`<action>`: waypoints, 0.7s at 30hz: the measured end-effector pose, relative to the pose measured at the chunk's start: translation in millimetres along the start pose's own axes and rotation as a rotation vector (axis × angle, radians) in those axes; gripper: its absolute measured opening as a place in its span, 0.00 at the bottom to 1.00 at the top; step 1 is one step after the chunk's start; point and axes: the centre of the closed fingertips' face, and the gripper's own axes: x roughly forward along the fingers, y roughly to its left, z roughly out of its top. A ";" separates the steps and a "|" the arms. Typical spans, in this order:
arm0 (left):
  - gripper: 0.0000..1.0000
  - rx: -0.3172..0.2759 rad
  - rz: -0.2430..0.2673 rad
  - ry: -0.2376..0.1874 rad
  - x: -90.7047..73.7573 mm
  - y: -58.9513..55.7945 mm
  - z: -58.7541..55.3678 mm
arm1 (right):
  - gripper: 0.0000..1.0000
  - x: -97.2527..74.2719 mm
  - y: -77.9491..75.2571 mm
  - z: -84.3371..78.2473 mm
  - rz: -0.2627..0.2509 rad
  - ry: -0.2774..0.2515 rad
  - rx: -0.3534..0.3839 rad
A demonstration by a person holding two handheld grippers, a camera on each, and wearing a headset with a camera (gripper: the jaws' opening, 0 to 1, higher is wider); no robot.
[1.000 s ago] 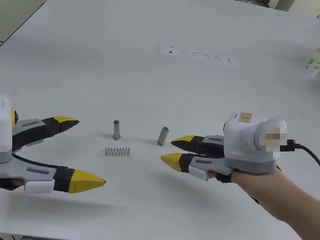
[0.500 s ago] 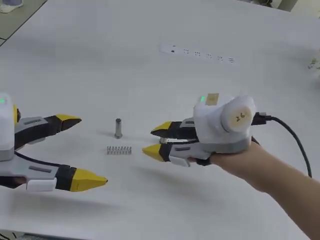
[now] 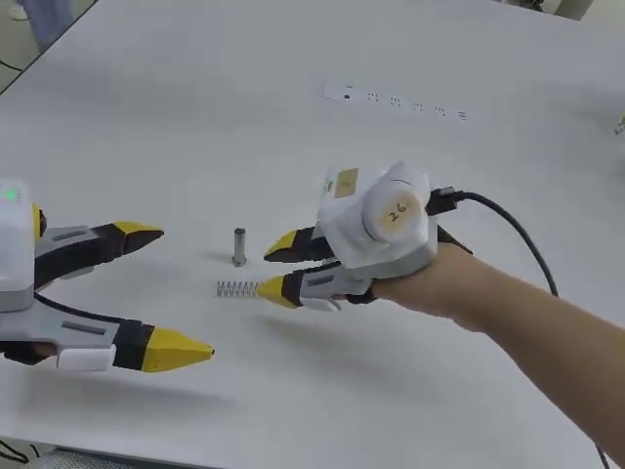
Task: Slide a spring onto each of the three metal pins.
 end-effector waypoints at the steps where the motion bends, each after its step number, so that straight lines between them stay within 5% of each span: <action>1: 0.98 -0.001 0.000 0.000 -0.1 -0.1 -0.1 | 0.19 2.0 -0.2 -0.1 0.005 0.008 -0.019; 21: 0.97 -0.002 0.000 0.000 -0.1 1.8 -1.0 | 0.14 33.4 2.5 -20.9 0.070 0.121 -0.071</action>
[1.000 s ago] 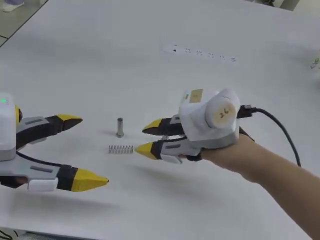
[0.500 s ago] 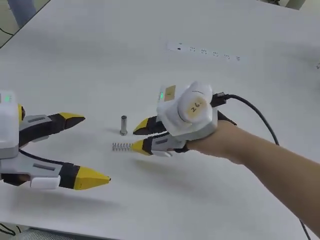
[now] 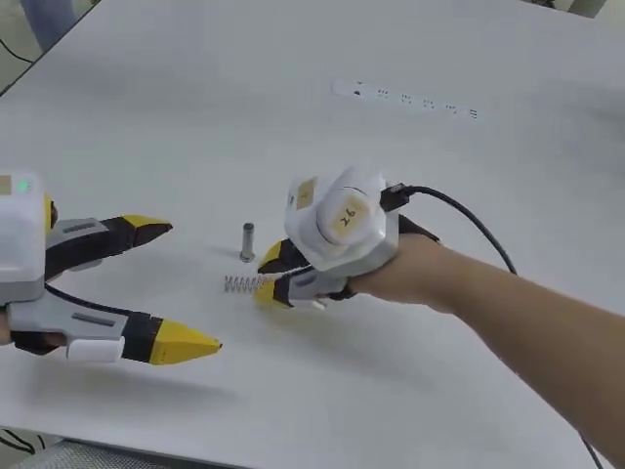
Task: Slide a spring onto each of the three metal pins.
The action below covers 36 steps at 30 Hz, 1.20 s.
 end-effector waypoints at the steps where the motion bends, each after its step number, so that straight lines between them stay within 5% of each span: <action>1: 0.97 0.000 -0.001 0.000 0.0 -0.1 -0.2 | 0.14 1.6 0.1 -1.9 -0.001 0.008 -0.005; 16: 0.96 -0.001 -0.003 0.003 0.5 -1.9 -1.7 | 0.08 4.6 -0.1 -7.5 -0.021 0.025 -0.037; 36: 0.94 0.008 -0.030 0.010 9.3 -7.5 0.9 | 0.08 -36.6 -4.4 -4.3 -0.076 -0.033 0.009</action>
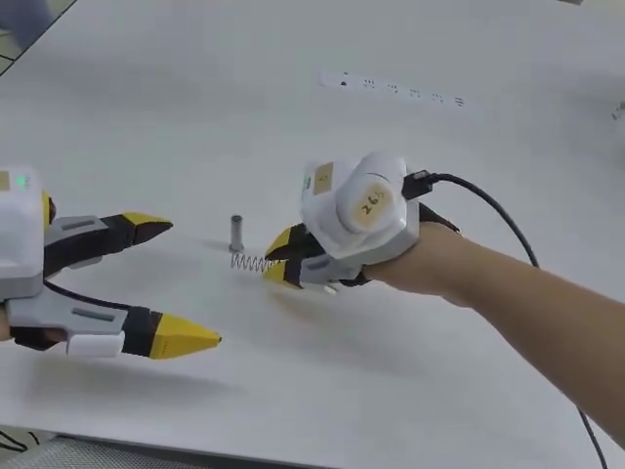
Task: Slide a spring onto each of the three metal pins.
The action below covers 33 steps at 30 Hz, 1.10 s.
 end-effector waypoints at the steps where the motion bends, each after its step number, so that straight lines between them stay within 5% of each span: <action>1: 0.93 0.001 -0.003 0.001 0.7 -0.8 0.5 | 0.08 -1.7 -0.2 -0.8 -0.002 0.000 0.004; 14: 0.89 0.009 -0.052 0.020 7.4 -11.6 0.2 | 0.08 -31.3 7.2 -6.4 -0.015 -0.006 0.004; 33: 0.58 0.059 -0.177 0.064 26.5 -36.0 1.9 | 0.08 -46.7 33.2 -14.5 -0.008 0.000 -0.010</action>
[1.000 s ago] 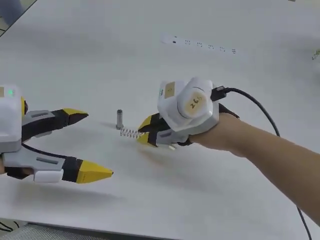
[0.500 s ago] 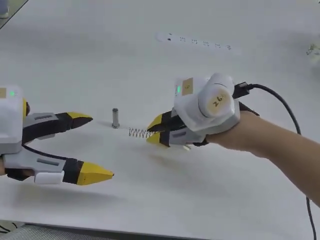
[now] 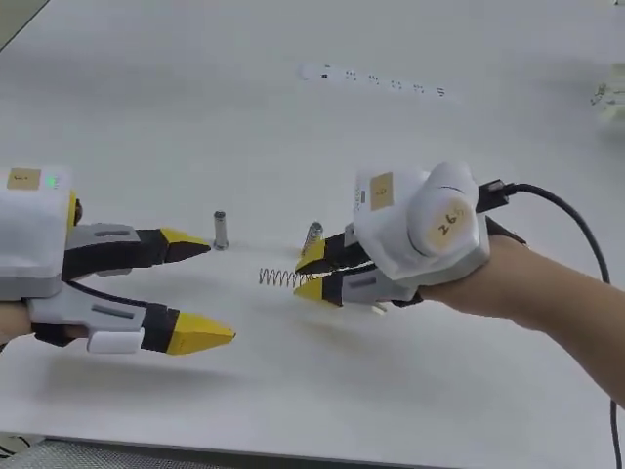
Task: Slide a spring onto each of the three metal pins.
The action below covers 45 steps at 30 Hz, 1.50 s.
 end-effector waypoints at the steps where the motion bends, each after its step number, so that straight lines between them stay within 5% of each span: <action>1: 0.56 0.003 -0.007 0.003 1.5 -1.0 0.2 | 0.08 -0.3 0.9 0.1 0.000 0.001 -0.002; 24: 0.26 0.099 -0.080 0.045 29.7 -8.6 9.3 | 0.08 -8.7 9.8 5.7 -0.016 -0.013 -0.007; 45: 0.11 0.125 -0.111 0.023 40.3 -16.9 18.0 | 0.08 -15.4 10.6 12.4 -0.030 -0.037 -0.015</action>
